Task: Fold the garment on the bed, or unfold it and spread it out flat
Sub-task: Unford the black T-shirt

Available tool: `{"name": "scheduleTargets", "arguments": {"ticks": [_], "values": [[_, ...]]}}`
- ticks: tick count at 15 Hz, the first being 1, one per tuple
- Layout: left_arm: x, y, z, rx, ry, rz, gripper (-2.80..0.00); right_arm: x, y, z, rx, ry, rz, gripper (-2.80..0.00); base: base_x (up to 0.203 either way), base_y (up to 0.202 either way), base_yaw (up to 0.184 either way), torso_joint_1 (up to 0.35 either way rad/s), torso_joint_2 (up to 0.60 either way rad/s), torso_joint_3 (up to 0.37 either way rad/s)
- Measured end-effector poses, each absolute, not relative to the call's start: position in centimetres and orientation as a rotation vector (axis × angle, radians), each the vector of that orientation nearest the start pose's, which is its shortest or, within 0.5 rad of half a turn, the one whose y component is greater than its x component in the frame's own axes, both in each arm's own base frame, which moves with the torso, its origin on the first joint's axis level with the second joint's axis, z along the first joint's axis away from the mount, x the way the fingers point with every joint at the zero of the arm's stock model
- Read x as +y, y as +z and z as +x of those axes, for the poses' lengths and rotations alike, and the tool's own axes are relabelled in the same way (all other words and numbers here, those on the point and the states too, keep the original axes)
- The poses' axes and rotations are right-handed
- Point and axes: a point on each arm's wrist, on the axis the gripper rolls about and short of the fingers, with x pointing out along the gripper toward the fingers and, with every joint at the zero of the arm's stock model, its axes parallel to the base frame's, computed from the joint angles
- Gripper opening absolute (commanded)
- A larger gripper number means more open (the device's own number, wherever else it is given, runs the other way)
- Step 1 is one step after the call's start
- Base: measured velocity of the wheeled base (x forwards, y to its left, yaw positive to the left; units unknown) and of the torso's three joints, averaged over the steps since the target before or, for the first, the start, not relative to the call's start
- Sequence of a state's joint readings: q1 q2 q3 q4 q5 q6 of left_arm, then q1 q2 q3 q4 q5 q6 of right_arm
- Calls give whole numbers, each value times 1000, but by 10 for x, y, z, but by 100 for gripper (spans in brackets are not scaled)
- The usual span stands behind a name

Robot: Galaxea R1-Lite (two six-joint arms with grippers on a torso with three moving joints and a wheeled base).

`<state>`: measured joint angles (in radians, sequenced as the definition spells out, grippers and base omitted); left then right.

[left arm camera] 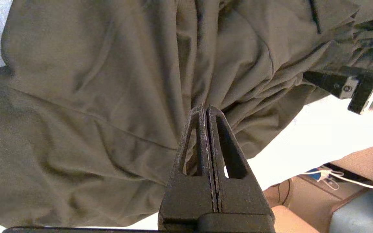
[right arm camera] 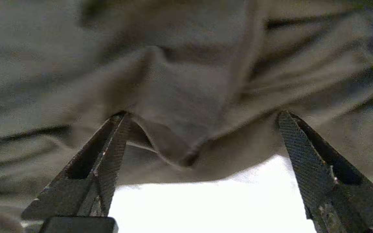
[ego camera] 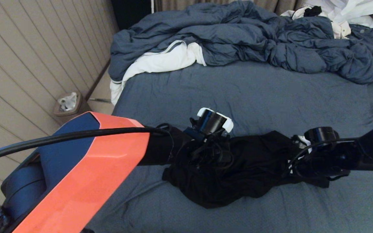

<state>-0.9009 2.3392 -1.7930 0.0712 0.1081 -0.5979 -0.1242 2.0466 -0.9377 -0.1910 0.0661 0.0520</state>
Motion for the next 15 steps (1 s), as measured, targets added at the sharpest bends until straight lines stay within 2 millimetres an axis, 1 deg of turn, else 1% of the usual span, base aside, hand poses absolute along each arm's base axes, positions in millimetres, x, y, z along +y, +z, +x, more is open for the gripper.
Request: {"name": "scheduleTargets", "arguments": {"ticks": [5,6,10,15], "values": [[-376,128,301,758,-567,-245,-280,-29,67,349,836,-68,194,0,0,0,0,0,0,0],[-376,128,301,759,-567,-245,-280,-28,66,350,832,-66,193,-280,0,0,0,0,0,0],[-376,127,301,760,-567,-243,-280,-25,65,351,833,-58,191,-280,0,0,0,0,0,0],[-377,122,301,769,-564,-237,-280,-25,76,346,803,-56,189,-280,0,0,0,0,0,0]]}}
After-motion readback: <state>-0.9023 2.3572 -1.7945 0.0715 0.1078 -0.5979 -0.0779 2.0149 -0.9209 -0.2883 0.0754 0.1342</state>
